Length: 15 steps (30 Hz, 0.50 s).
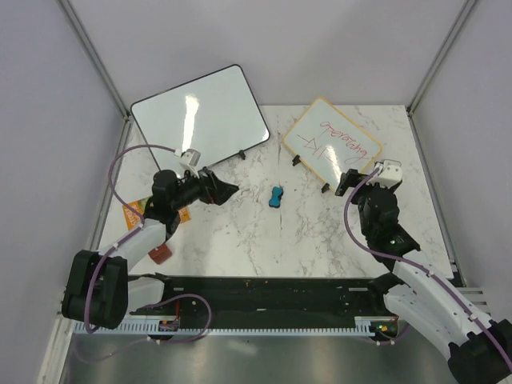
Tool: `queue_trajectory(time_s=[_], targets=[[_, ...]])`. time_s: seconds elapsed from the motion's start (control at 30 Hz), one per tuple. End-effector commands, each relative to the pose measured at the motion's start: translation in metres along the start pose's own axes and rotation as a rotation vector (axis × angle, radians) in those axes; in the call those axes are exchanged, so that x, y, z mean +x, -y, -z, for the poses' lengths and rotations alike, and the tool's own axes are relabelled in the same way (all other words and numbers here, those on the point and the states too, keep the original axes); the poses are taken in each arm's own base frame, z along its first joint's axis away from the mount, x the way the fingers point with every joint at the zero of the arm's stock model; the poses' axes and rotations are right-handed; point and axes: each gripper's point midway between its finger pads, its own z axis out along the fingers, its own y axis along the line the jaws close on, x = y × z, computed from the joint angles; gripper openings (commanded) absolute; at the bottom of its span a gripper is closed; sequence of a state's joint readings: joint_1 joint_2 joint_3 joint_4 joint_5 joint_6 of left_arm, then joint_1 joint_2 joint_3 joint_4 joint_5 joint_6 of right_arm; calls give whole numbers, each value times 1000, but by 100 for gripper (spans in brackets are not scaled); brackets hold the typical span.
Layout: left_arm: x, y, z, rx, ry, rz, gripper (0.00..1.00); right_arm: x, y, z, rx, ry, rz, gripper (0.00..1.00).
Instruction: Erase the whiteboard
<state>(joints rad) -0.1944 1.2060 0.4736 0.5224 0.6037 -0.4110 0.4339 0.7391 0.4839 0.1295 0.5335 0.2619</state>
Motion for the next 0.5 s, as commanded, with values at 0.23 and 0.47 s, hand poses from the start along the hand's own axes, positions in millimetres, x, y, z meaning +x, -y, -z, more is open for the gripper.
queue_trajectory(time_s=[0.23,0.47], targets=[[-24,35,-79,-135,-149,-145,99,37,-7,-3,-18,-129,-33,98],[22,22,-144,-358,-394,-263,99,56,-22,1,-150,-199,-15,98]])
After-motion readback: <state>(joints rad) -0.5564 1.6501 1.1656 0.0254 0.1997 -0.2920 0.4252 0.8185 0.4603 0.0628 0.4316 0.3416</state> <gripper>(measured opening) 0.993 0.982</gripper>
